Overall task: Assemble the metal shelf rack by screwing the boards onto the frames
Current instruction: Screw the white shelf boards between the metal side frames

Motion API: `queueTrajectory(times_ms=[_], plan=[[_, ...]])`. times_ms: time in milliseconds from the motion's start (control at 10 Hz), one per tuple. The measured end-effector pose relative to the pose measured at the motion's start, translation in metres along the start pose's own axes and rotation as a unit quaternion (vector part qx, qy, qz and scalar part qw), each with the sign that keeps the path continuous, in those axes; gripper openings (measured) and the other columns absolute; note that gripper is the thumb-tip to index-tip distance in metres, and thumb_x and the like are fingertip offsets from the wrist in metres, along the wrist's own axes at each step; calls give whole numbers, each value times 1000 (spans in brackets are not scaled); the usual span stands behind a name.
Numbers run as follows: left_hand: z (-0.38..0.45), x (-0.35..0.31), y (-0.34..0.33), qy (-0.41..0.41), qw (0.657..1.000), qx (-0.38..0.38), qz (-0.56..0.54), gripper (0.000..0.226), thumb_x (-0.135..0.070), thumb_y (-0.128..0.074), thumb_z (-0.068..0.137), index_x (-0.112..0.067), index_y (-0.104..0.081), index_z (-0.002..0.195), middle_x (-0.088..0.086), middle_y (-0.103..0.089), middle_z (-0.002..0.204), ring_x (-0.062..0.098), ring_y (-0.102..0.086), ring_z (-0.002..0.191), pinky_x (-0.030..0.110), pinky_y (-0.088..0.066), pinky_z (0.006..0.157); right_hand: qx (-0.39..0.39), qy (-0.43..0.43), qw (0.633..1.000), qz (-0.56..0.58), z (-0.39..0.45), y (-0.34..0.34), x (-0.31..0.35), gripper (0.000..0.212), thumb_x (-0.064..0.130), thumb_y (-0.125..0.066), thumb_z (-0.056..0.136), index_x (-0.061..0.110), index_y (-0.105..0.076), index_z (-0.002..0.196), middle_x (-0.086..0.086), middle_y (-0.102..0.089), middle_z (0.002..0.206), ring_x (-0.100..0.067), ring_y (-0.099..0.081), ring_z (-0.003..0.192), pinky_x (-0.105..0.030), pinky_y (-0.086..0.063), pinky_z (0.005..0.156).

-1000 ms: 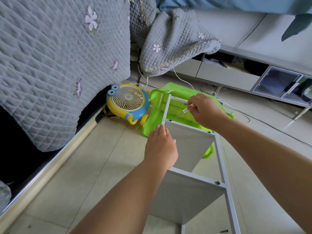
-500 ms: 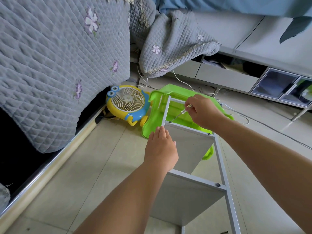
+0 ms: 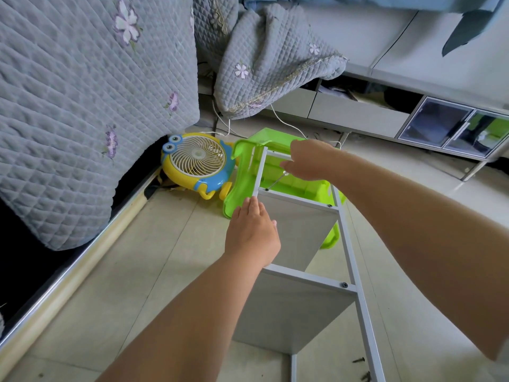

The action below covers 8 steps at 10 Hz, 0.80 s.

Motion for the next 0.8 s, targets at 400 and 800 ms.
queueTrajectory(times_ms=[400, 800], plan=[[-6, 2, -4, -2, 1000, 3, 14, 55, -27, -23, 101, 0, -10, 147, 11, -2, 157, 21, 0, 145, 32, -2, 117, 74, -32, 996, 38, -1, 7, 4, 36, 7, -32, 96, 2, -46, 63, -9, -43, 58, -19, -35, 47, -22, -33, 40], [-7, 2, -4, -11, 1000, 8, 27, 55, -27, -23, 101, 0, -11, 147, 12, -3, 157, 22, -2, 145, 33, -5, 117, 4, -2, 996, 94, -7, 13, 12, 33, 18, -35, 98, -6, -56, 108, -20, -58, 112, -30, -54, 102, -29, -42, 83]])
Point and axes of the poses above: each hand's wrist, its own z-axis towards the middle knuckle, its own y-axis out of the back of the hand, x = y × z, the point moved 9 cm from there along z, towards the middle knuckle
